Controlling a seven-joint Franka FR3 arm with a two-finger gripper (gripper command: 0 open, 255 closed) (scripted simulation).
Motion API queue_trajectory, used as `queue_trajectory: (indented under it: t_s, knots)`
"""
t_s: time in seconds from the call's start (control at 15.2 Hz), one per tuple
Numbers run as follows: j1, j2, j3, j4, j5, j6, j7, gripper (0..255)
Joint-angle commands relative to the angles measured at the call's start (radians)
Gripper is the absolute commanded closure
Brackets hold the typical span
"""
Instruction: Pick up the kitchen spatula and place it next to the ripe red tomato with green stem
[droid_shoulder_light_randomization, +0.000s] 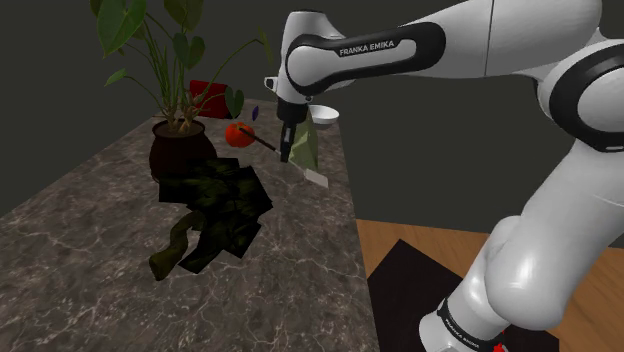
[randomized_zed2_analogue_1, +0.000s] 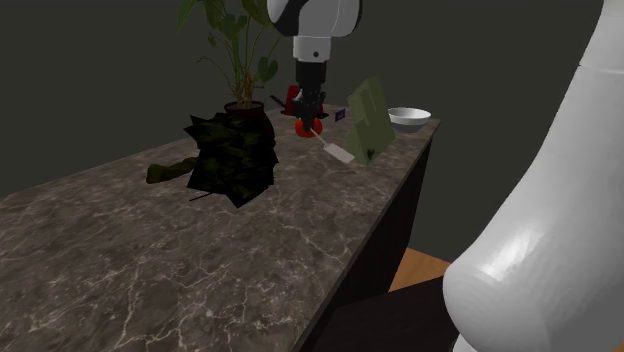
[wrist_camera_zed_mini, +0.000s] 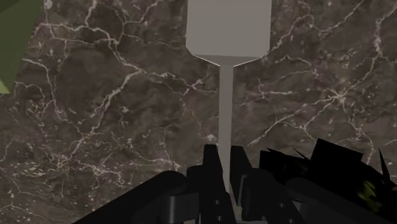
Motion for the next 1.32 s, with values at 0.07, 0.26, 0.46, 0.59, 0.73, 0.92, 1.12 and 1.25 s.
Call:
queue_trajectory:
  t_s: [0.07,0.26,0.46,0.59,0.73,0.92,1.12,1.25]
  knots:
    - [-0.022,0.098,-0.021,0.119,-0.002,-0.023,-0.043,255]
    - [-0.044,0.198,-0.038,0.253,-0.001,-0.058,-0.082,255]
    - [-0.068,0.308,-0.052,0.408,0.002,-0.104,-0.117,255]
    - [-0.084,0.389,-0.059,0.528,0.005,-0.143,-0.139,255]
    - [-0.1,0.48,-0.065,0.666,0.008,-0.192,-0.16,255]
    - [-0.126,0.652,-0.071,0.944,0.013,-0.299,-0.185,255]
    - [-0.142,0.787,-0.071,1.159,0.015,-0.38,-0.196,255]
    - [-0.141,0.765,-0.072,1.094,0.015,-0.337,-0.198,255]
